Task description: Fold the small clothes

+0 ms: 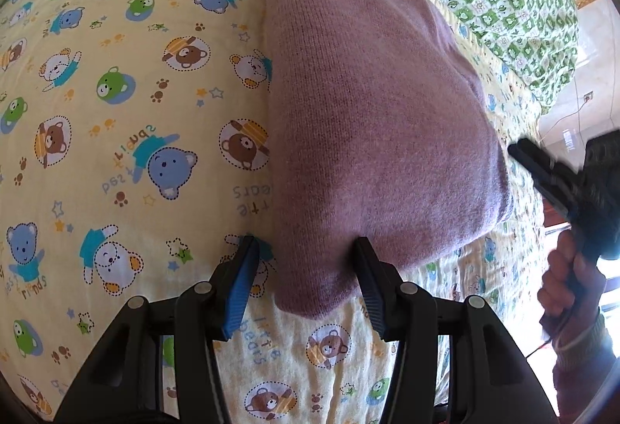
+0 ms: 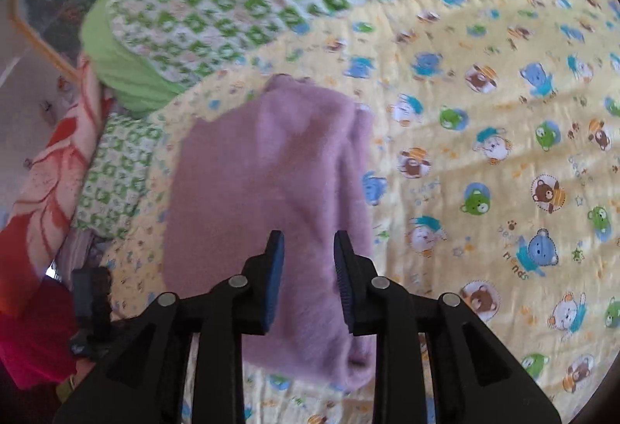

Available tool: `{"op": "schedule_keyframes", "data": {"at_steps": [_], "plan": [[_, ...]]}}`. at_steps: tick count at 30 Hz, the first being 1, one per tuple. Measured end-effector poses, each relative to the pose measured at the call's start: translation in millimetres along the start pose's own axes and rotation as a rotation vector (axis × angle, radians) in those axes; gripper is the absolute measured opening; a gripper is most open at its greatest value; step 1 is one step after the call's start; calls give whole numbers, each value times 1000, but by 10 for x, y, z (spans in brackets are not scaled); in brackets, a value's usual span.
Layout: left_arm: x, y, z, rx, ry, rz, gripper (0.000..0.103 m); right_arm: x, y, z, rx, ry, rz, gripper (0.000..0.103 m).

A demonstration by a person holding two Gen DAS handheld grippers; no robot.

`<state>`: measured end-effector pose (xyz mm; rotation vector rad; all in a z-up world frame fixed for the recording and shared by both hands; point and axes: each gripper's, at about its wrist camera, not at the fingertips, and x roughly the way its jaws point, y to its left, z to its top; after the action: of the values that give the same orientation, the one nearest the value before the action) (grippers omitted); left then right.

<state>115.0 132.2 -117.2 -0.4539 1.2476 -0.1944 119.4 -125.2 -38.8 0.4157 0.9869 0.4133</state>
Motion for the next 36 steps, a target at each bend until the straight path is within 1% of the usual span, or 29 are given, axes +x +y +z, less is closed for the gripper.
{"op": "schedule_keyframes", "data": {"at_steps": [2, 4, 6, 7, 9, 13, 16, 18, 20, 21, 23, 25, 28, 31, 36], "plan": [[0, 1, -3, 2, -1, 5, 51, 74, 30, -120, -32, 48, -21, 28], [-2, -13, -7, 10, -1, 14, 52, 242, -72, -251, -50, 117, -142, 28], [-11, -26, -14, 22, -1, 28, 52, 332, -209, -318, -26, 140, -178, 28], [-26, -49, -28, 29, -6, 43, 52, 327, -253, -334, -11, 137, -185, 28], [-62, -88, -48, 40, -20, 63, 51, 255, -273, -347, 18, 119, -167, 28], [-239, -153, -136, 61, -82, 106, 51, -16, -164, -365, 9, 61, -149, 28], [-369, -166, -213, 67, -110, 119, 52, -180, -67, -408, 15, 33, -132, 29], [-460, -168, -271, 66, -132, 122, 55, -277, -10, -479, 12, 19, -122, 35], [-557, -181, -350, 69, -166, 132, 57, -331, 79, -564, -1, 2, -117, 56], [-595, -189, -391, 73, -181, 138, 59, -377, 113, -621, -13, -11, -116, 58], [-656, -212, -487, 83, -212, 163, 62, -417, 195, -728, -37, -25, -114, 62], [-685, -231, -586, 91, -233, 188, 64, -412, 263, -843, -59, -17, -116, 65], [-709, -276, -753, 118, -262, 226, 65, -401, 335, -1014, -88, -4, -128, 67], [-716, -311, -880, 153, -276, 246, 67, -382, 387, -1166, -106, 11, -139, 69], [-711, -385, -1091, 196, -288, 269, 68, -397, 483, -1367, -154, 10, -149, 78]]}}
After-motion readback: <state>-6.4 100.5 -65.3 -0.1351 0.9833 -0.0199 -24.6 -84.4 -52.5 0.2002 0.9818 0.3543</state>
